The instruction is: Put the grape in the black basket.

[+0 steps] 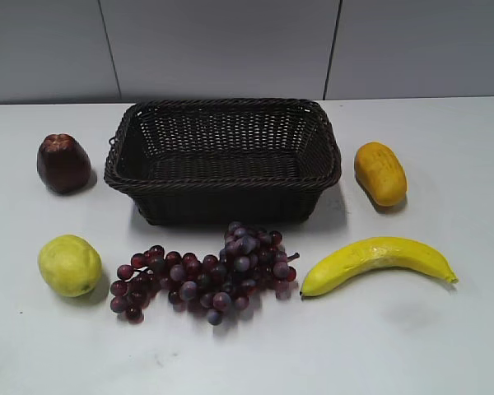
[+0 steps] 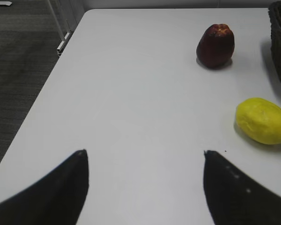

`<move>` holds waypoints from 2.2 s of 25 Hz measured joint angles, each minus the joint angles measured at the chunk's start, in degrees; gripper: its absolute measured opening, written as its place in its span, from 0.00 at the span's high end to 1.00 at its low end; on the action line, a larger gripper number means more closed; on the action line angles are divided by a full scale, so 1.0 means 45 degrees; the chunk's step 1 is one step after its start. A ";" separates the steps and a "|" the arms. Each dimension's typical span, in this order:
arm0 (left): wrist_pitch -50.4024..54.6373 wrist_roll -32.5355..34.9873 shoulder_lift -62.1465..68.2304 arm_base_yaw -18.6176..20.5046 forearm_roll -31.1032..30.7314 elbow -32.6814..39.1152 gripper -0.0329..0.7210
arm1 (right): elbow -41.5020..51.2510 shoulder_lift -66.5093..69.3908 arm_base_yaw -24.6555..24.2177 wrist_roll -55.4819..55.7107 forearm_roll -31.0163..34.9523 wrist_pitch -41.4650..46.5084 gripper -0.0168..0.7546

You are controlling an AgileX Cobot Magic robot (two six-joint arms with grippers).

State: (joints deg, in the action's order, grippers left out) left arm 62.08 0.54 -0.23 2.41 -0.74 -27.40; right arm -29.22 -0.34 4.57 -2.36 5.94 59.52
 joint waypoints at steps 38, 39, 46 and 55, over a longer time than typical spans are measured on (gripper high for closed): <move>-0.9009 0.2734 1.7544 -0.8686 0.3007 -0.3547 0.11 | 0.0000 0.0000 0.0000 0.0000 0.0000 0.0000 0.22; -0.8809 0.2734 1.7906 -0.8909 0.2896 -0.3960 0.11 | 0.0000 0.0000 0.0000 0.0000 0.0000 0.0000 0.22; -0.6747 0.2945 2.0733 -1.0158 0.2316 -0.6650 0.11 | 0.0000 0.0000 0.0000 0.0000 0.0000 0.0000 0.22; -0.5907 0.3633 2.3977 -1.0816 0.2213 -0.8816 0.08 | 0.0000 0.0000 0.0000 0.0000 0.0000 0.0000 0.22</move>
State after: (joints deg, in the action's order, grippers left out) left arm 35.50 16.89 107.67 -46.26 9.22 -67.07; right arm -29.22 -0.34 4.57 -2.36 5.94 59.52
